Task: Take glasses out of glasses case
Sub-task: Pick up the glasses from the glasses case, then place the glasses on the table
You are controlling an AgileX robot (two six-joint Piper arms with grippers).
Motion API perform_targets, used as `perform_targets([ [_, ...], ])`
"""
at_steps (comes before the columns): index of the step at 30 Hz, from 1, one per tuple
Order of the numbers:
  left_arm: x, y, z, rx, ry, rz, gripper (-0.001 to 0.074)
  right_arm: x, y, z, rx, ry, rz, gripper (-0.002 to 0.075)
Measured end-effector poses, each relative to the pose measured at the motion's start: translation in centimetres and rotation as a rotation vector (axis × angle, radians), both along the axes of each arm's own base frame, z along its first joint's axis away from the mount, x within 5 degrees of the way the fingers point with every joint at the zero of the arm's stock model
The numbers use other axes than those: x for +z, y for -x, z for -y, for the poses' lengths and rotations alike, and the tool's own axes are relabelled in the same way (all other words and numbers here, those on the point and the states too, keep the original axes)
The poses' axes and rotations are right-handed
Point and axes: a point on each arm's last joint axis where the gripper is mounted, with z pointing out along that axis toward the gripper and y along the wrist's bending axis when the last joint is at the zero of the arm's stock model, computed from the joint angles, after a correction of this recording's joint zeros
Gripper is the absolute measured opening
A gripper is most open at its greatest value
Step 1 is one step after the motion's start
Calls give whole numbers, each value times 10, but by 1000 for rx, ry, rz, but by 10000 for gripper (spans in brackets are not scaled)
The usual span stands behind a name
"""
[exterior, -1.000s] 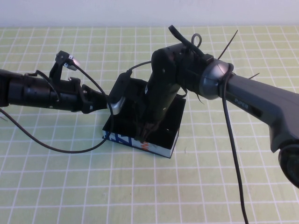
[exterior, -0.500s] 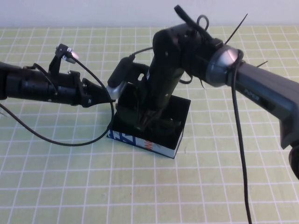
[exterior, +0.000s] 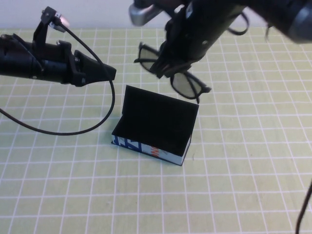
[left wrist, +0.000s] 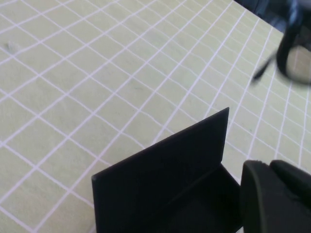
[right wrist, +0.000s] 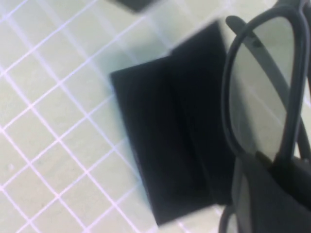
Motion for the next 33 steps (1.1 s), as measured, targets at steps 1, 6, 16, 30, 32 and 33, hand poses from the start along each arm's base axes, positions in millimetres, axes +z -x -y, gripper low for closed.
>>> perform_targets([
  [1,2,1,0,1,-3,1,-4,8,2,12,-42,-15,-2,33],
  [6,16,8,-2,30,-25,8,-4,13,15,75,-264,-31,-80,33],
  [16,30,18,-3,68,-27,6,-4,-79,25,137,-652,-177,-255,33],
  [30,28,21,-4,56,-43,-24,-4,-175,-16,122,-758,-198,-391,33],
  [32,28,21,-4,54,-49,-27,-4,-181,-18,122,-762,-193,-395,39],
  [33,28,21,-4,54,-51,-27,-4,-183,-18,122,-764,-192,-398,48],
])
